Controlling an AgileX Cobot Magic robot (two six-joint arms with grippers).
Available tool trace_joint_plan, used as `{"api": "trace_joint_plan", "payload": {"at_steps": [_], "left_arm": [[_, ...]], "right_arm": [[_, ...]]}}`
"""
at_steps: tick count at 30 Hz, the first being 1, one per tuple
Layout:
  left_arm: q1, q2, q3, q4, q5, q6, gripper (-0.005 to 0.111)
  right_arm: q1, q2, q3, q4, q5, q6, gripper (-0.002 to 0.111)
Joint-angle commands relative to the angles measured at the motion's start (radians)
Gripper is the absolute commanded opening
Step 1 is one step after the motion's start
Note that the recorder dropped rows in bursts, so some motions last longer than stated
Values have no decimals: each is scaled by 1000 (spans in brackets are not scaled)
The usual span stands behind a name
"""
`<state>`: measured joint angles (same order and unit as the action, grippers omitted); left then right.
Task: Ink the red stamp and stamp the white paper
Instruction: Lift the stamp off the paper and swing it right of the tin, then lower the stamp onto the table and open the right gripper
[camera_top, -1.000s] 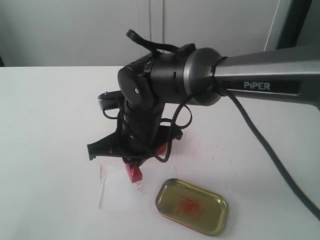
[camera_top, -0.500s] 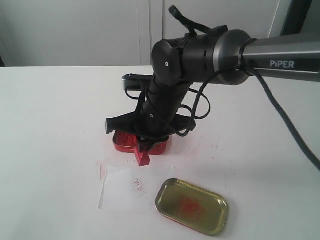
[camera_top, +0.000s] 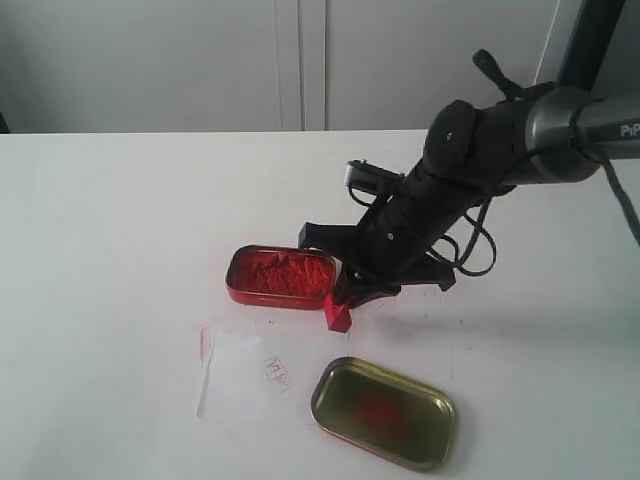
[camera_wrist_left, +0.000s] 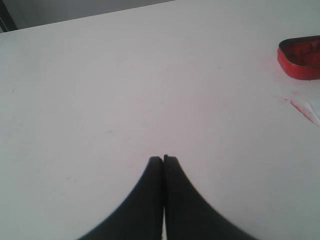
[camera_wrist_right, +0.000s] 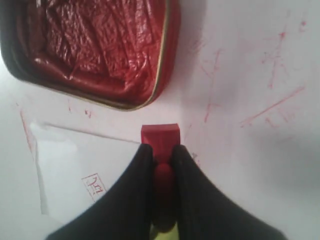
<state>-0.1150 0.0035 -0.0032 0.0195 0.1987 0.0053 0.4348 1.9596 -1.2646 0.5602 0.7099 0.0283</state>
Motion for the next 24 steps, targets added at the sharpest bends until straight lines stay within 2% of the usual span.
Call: {"api": "trace_joint_plan", "payload": {"at_steps": [1,7,12,19,24], "left_arm": [[2,-3,3,-3,-3,3,0],[2,-3,3,-3,-3,3,0],[2,-3,3,-3,-3,3,0],[2,-3,3,-3,-6,3,0],[2,-3,3,-3,-6,3,0]], "right_arm": [[-72,-15,32,145,-45,-117,0],[-187,-15,112,467,-41,-411,0],[-227,-15,137,518,-27,-493,0],[-227,-13,137,620,-58,-609,0],[-227,22,137,625,-52,-609,0]]}}
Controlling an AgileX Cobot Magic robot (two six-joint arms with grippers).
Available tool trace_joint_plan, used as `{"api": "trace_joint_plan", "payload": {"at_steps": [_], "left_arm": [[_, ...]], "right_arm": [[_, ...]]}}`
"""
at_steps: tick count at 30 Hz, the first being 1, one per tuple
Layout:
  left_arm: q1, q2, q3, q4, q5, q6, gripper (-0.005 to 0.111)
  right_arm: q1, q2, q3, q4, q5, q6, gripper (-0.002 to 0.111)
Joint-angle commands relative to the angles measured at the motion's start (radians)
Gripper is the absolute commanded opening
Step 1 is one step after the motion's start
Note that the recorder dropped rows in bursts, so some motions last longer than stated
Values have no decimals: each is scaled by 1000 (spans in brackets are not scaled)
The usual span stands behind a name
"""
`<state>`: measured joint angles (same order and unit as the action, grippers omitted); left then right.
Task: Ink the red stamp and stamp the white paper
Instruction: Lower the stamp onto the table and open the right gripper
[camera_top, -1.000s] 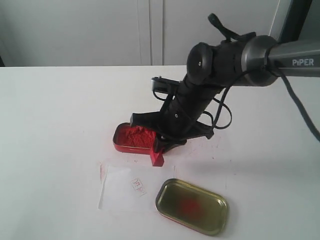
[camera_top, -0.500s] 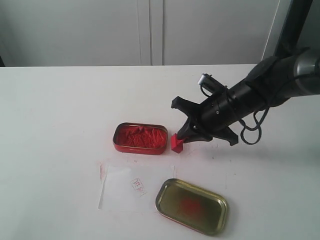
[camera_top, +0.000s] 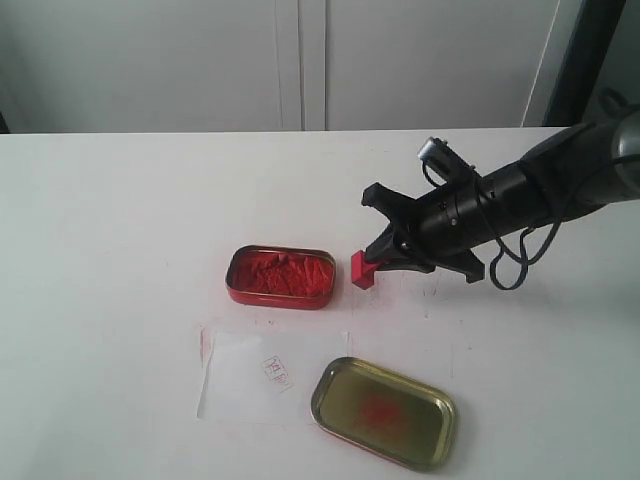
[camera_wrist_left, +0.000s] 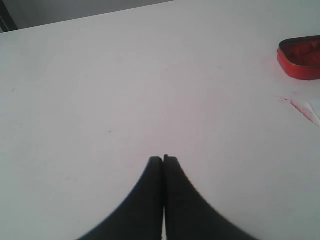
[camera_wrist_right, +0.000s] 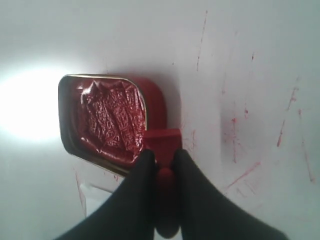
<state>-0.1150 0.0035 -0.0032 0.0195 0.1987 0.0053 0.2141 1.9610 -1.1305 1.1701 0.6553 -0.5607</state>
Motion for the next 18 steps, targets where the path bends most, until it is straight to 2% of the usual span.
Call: {"api": "trace_joint_plan", "payload": {"at_steps": [1,18], "left_arm": [[2,-3,3,-3,-6,3,0],[2,-3,3,-3,-6,3,0]], "right_arm": [[-6,29,3,23,7,-23,0],[-6,67,3,60,-2,-90,0]]}}
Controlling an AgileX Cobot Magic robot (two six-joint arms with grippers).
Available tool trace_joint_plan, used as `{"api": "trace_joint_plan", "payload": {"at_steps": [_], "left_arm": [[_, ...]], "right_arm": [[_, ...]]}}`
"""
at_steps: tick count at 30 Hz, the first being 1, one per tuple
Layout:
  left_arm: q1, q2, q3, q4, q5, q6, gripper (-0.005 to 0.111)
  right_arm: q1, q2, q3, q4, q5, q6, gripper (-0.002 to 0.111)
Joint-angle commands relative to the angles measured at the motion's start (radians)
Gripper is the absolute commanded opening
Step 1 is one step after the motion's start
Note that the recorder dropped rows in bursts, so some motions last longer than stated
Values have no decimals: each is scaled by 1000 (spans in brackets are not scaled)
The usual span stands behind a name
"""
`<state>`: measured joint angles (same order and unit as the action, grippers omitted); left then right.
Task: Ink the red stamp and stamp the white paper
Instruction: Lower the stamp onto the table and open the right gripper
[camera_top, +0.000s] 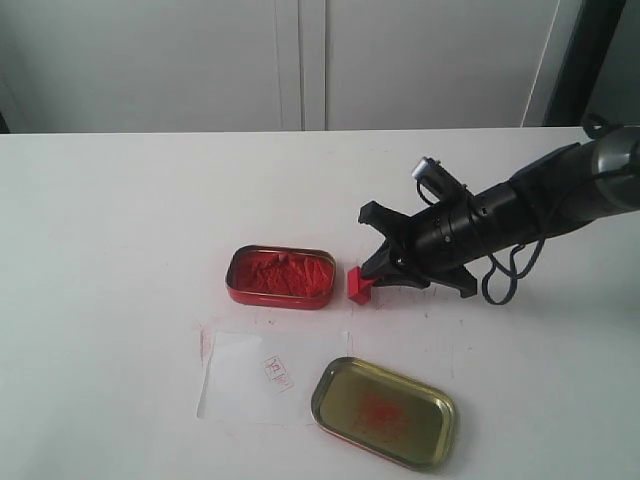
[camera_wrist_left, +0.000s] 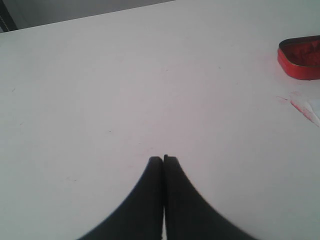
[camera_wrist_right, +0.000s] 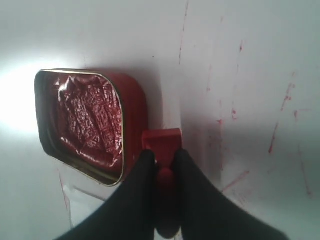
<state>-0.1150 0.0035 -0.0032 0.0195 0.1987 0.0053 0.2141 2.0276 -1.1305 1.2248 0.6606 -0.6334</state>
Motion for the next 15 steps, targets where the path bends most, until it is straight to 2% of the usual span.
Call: {"api": "trace_joint_plan", "payload": {"at_steps": [1,4,10,15], "left_arm": [[2,-3,3,-3,-6,3,0],[2,-3,3,-3,-6,3,0],[2,-3,3,-3,-6,3,0],[2,-3,3,-3,-6,3,0]], "right_arm": [[-6,0,3,6,-8,-17,0],[-6,0,3,6,-10,-8,5],[-6,0,3,6,-20,7,25],[-6,0,3,0,-36,9,31]]}}
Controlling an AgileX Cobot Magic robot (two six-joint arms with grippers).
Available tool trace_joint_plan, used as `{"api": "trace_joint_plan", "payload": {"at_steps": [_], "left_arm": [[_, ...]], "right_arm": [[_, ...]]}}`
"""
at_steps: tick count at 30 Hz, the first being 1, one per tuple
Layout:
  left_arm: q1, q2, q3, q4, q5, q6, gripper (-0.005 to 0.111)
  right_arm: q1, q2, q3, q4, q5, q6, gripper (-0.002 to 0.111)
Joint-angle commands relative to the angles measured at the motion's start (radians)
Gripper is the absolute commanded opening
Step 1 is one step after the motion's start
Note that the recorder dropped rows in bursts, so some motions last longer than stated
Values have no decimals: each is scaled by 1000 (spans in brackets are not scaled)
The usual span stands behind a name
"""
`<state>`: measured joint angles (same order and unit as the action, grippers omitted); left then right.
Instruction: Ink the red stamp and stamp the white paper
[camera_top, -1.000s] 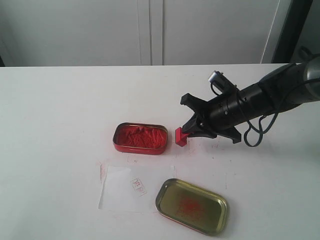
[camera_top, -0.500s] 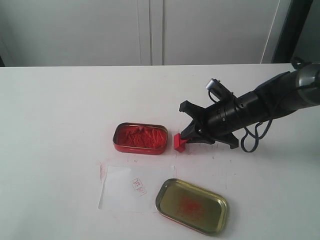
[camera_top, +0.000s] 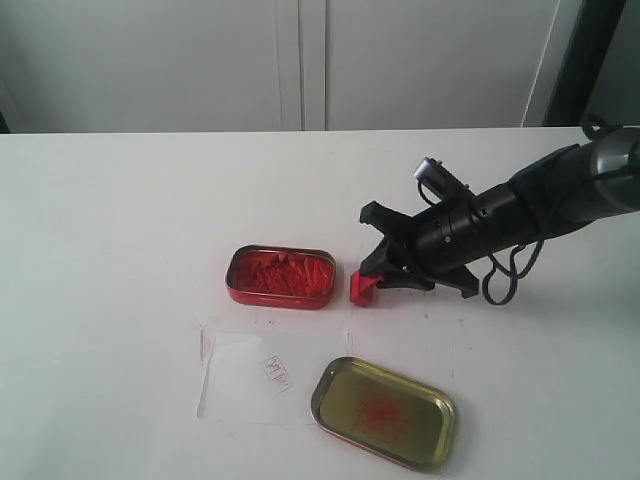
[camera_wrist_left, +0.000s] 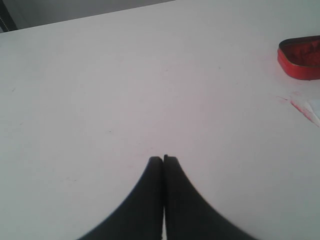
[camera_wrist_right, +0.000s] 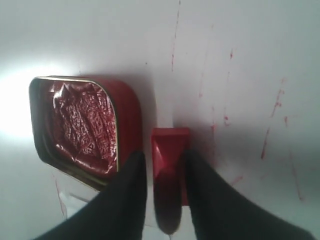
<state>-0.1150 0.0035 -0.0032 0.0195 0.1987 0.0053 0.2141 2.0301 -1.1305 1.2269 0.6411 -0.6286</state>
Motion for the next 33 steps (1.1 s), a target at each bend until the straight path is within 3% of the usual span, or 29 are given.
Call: {"api": "trace_joint_plan", "payload": {"at_steps": [1,9,19,28,33], "left_arm": [[2,-3,3,-3,-6,3,0],[2,-3,3,-3,-6,3,0],[2,-3,3,-3,-6,3,0],[2,-3,3,-3,-6,3,0],[2,-3,3,-3,-6,3,0]], "right_arm": [[-6,-2,3,-2,-20,5,32],[-38,-13,3,-16,-17,8,40],[-85,-82,3,-170,-5,83,40],[-85,-136,3,-187,75,93,39],[-85,-188,3,-243,174,141,26]]}}
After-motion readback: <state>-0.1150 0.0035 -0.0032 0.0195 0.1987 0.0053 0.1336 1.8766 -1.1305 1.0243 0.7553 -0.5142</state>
